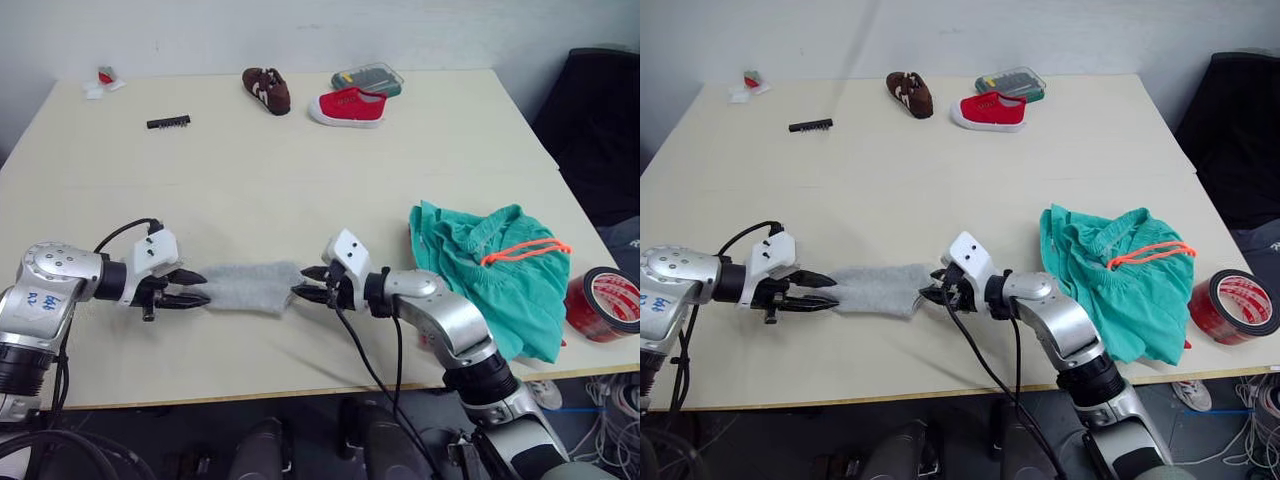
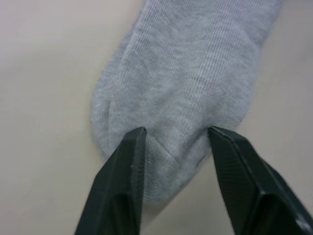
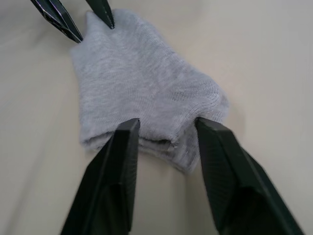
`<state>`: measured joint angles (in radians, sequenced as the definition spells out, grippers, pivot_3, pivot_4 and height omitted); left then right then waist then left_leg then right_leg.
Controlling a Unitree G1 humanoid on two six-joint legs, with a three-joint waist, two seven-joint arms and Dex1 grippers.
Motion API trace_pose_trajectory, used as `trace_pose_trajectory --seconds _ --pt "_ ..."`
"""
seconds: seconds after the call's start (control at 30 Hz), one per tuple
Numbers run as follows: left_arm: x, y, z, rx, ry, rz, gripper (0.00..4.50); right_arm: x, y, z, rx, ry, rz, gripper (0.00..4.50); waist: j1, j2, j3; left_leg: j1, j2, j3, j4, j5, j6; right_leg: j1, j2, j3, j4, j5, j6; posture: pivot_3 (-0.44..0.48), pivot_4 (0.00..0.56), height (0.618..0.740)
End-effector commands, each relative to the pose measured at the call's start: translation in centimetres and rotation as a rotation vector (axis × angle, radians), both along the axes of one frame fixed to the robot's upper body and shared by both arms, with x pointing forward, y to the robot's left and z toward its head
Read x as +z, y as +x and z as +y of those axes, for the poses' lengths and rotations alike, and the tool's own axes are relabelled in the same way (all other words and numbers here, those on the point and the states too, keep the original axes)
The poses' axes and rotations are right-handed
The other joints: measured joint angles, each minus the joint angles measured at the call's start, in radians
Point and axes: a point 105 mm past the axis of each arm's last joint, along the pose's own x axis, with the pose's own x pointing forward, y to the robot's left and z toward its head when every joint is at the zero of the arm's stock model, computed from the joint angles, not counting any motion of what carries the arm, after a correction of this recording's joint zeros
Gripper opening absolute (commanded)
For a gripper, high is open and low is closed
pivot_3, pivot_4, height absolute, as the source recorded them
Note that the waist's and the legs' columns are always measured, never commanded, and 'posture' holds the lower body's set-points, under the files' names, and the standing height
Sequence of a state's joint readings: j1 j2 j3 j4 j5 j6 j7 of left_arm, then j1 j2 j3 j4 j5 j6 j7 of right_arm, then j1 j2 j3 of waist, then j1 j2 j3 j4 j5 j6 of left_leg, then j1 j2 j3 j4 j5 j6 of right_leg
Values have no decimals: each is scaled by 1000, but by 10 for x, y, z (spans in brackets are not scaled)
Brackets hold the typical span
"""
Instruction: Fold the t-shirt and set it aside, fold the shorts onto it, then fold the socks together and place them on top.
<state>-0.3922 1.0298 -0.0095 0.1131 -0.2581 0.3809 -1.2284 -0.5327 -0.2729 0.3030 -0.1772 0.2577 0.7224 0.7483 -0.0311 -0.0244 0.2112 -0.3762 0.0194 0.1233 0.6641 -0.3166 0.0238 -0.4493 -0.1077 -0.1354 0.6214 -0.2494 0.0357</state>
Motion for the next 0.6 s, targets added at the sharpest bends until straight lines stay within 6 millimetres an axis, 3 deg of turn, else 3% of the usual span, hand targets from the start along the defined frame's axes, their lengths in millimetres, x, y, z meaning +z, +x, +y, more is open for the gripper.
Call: trace_pose_trajectory --seconds 0.03,0.13,0.2,0.43,0.47,0.6 --pt "44 -5 -7 37 -162 -49 3166 33 -10 0 60 71 -105 3024 3 0 0 0 0 0 0 0 0 0 0 0 0 0 0 0 150 740" --pt "64 -8 -21 62 -315 -48 3166 45 -14 2 93 100 -129 3024 3 0 0 0 0 -1 1 0 0 1 0 0 0 0 0 0 150 740" --pt "65 -7 -31 79 -366 -48 2571 51 -15 11 122 112 -142 2368 4 0 0 1 0 -1 2 0 0 2 0 0 0 0 1 0 150 740" --pt "13 6 -40 148 -244 -27 261 32 3 51 157 -8 -224 0 0 0 0 3 2 0 1 1 -2 3 3 1 1 0 1 0 150 740" --pt "7 9 -42 152 -229 -29 36 27 6 56 157 -29 -235 0 0 0 0 3 2 0 1 1 -2 2 4 1 1 0 0 0 150 740" --pt "-15 14 -47 166 -162 -25 36 3 16 64 152 -109 -253 0 2 -1 0 2 2 0 2 1 -2 2 4 1 0 0 0 0 150 740"
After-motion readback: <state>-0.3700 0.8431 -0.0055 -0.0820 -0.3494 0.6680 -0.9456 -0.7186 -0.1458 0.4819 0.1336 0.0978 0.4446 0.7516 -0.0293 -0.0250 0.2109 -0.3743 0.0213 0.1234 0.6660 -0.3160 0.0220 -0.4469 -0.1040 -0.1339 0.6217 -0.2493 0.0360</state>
